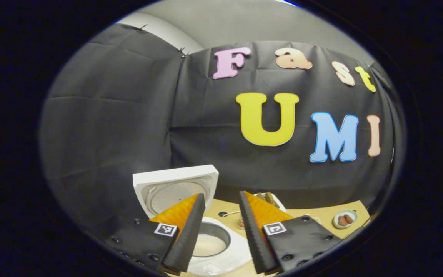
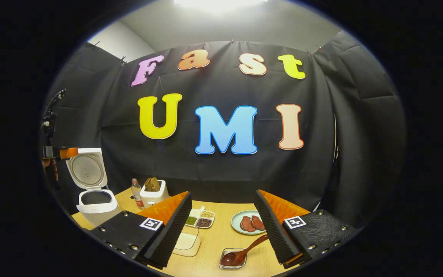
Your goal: Close the left gripper, press the button to open the rice cooker; take a wooden spoon from the chopstick holder with the right hand, scoop a spoonful of rice and pour it into the rice cooker, then put the wooden spoon back into the chopstick holder.
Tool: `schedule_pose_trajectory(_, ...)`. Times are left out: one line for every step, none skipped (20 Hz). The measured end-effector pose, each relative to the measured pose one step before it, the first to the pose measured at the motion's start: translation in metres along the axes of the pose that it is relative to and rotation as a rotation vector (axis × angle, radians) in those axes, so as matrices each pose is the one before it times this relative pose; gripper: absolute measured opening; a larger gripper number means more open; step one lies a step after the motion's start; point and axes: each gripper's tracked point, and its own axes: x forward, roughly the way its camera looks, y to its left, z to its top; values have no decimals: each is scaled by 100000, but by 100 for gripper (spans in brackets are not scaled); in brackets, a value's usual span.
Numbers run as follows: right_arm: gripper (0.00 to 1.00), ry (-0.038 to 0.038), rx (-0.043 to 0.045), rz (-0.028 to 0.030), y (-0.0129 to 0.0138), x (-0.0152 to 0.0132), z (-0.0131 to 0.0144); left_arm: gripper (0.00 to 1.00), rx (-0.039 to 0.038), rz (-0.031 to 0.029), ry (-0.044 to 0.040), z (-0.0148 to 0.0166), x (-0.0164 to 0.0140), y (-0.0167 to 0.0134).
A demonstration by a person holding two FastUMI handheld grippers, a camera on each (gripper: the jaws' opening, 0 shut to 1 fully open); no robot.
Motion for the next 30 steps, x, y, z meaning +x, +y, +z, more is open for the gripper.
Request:
schedule_pose_trajectory(99,323,132,-903,-612,69,-256,80,-1398,-271,-1741,571,-1304,-569)
schedule_pose_trajectory(96,385,313,-1062,-663,89,-156,84,433,12,-3731,760,-865,-455)
schedule_pose_trajectory(99,521,11,-1349,-758,137,-322,84,2766,352,-4567,676,-513,-333)
schedule_pose_trajectory(99,585,-56,-873,-768,140,-352,85,3558,-1396,-2183,-126,-493,-958)
schedule_pose_trajectory(99,1304,210,-889,-657,296,-573,84,2055,-2051,388,-177,-847,-1212)
schedule_pose_trajectory(99,1639,320,-965,-721,332,-716,84,150,-3310,1214,-172,-776,-1640)
schedule_pose_trajectory(99,1979,523,-881,-718,257,-874,87,-804,-3564,1083,-293,-442,-1582)
schedule_pose_trajectory(99,2394,852,-866,-717,366,-940,87,-806,-2736,92,-110,-354,-1319)
schedule_pose_trajectory(99,2634,1042,-852,-671,476,-1052,85,230,-1487,-17,-147,-352,-829)
schedule_pose_trajectory(99,2402,829,-546,-603,474,-1079,87,647,-1208,-418,-310,-303,-730)
schedule_pose_trajectory(99,2528,501,296,-431,572,-1138,84,530,-1281,526,-302,-268,-789)
schedule_pose_trajectory(99,2913,69,203,-447,687,-1331,84,-207,-2542,1438,-412,-254,-1179)
schedule_pose_trajectory(99,2970,58,-57,-604,700,-1286,87,-1421,-4488,1614,-318,-361,-1558)
schedule_pose_trajectory(99,3243,-44,341,-506,825,-1254,84,-1627,-2954,561,-67,-165,-1089)
schedule_pose_trajectory(99,2517,243,575,-285,697,-1046,84,-429,-508,-94,109,-141,-467)
schedule_pose_trajectory(98,2338,90,785,-226,751,-829,84,490,61,-62,45,-76,-162)
schedule_pose_trajectory(98,2651,713,-10,-411,760,-1063,84,786,187,-222,116,-20,-242)
schedule_pose_trajectory(98,2255,1494,406,-374,876,-819,84,822,464,418,-6,173,-388)
schedule_pose_trajectory(98,1960,2342,658,-90,838,-730,84,524,62,995,-61,170,-344)
schedule_pose_trajectory(98,2170,2330,615,-207,822,-653,84,179,249,1093,-243,-44,-227)
schedule_pose_trajectory(98,2311,1944,451,-104,958,-664,87,-864,70,736,-90,94,-295)
schedule_pose_trajectory(98,2685,1577,88,-227,961,-719,84,-1122,334,823,19,19,-167)
schedule_pose_trajectory(98,2417,2164,408,-142,745,-635,84,-312,66,829,-50,58,-250)
schedule_pose_trajectory(97,1477,2601,896,-66,700,-523,84,1243,721,736,-159,42,-72)
schedule_pose_trajectory(92,1786,1958,1009,-2,772,-513,87,2088,1124,182,89,-40,29)
schedule_pose_trajectory(91,2737,1928,1252,91,731,-716,88,1860,838,-78,119,-39,13)
schedule_pose_trajectory(91,2946,2405,1401,248,663,-584,87,1245,495,-155,176,-9,-150)
schedule_pose_trajectory(91,1409,2880,1522,211,249,-206,87,883,203,-1,-48,-89,-210)
schedule_pose_trajectory(81,75,1644,517,-65,445,-140,87,862,74,-193,71,24,-116)
schedule_pose_trajectory(78,-363,1074,2038,391,211,149,87,456,-464,-350,119,106,-150)
